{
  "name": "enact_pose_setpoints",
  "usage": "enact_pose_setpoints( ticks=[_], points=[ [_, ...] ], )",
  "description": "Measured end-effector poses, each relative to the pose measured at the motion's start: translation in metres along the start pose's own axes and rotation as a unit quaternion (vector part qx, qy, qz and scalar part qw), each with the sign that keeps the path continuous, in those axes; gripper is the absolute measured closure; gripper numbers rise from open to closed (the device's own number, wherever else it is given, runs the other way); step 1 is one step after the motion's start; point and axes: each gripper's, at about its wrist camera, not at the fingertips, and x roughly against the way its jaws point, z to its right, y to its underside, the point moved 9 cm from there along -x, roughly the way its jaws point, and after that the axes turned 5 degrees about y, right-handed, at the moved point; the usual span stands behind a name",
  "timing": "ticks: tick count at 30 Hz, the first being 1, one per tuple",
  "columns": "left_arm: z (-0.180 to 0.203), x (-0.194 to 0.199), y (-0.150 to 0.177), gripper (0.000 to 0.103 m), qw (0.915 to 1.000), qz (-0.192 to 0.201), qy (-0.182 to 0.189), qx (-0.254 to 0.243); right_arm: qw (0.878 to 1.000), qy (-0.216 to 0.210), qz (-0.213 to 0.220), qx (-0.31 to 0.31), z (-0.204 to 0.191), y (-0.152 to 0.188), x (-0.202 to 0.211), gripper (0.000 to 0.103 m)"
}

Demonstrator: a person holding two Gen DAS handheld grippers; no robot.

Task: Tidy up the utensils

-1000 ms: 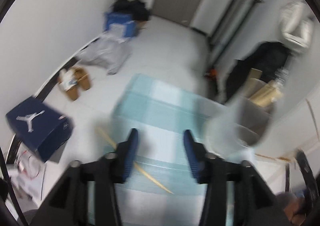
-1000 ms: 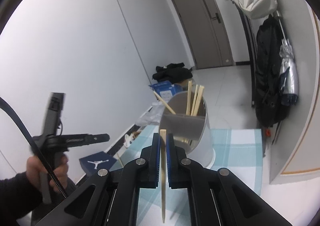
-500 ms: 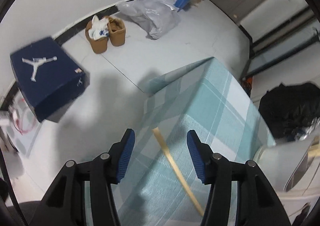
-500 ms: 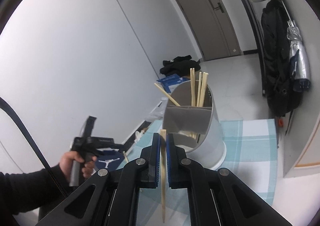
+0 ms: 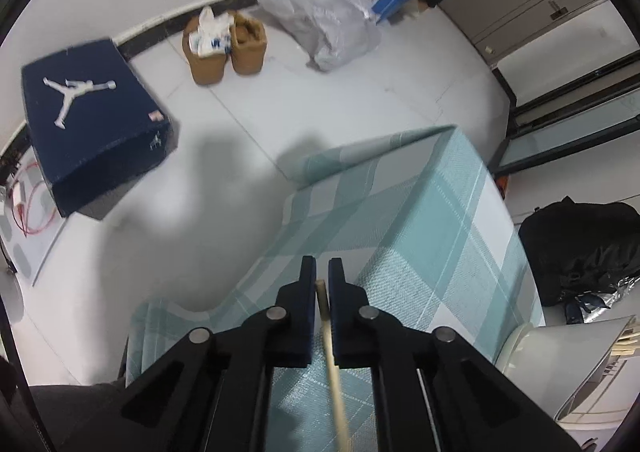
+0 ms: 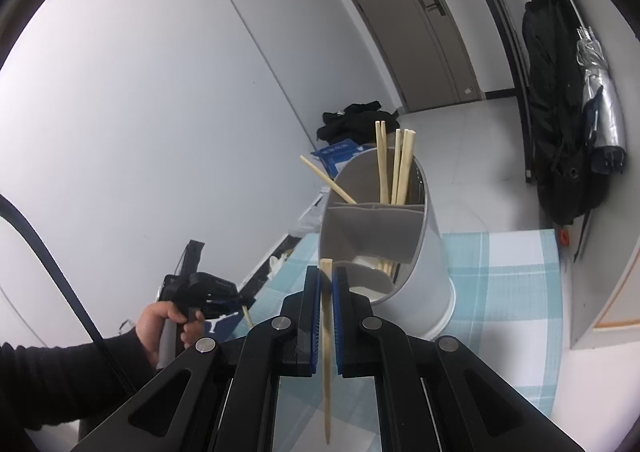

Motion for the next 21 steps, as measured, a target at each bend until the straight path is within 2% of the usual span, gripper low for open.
enact_pose_setpoints(
  ticks=[5,8,14,18,21],
  points=[
    [0.023,0.031,0.0,0.102,0.9983,0.041,0.02,-0.035,1.0,0.005,0.008,0.003,0.0,-0.002,0.002,0.098],
    [0.046,0.057,0.006,0.102,0.9941,0.075,0.044,-0.066,1.0,0.01,0.011,0.006,-0.001,-0.002,0.004,0.098],
    [0.11,0.109,0.028,0.102,0.9753,0.128,0.111,-0.142,1.0,0.019,0.024,0.006,-0.003,-0.007,0.013,0.098],
    [0.154,0.133,0.04,0.102,0.9623,0.129,0.156,-0.182,0.999,0.027,0.039,0.006,-0.004,-0.017,0.023,0.098],
    [0.176,0.144,0.047,0.102,0.9569,0.12,0.173,-0.201,0.998,0.035,0.051,0.007,-0.004,-0.026,0.032,0.098]
  ],
)
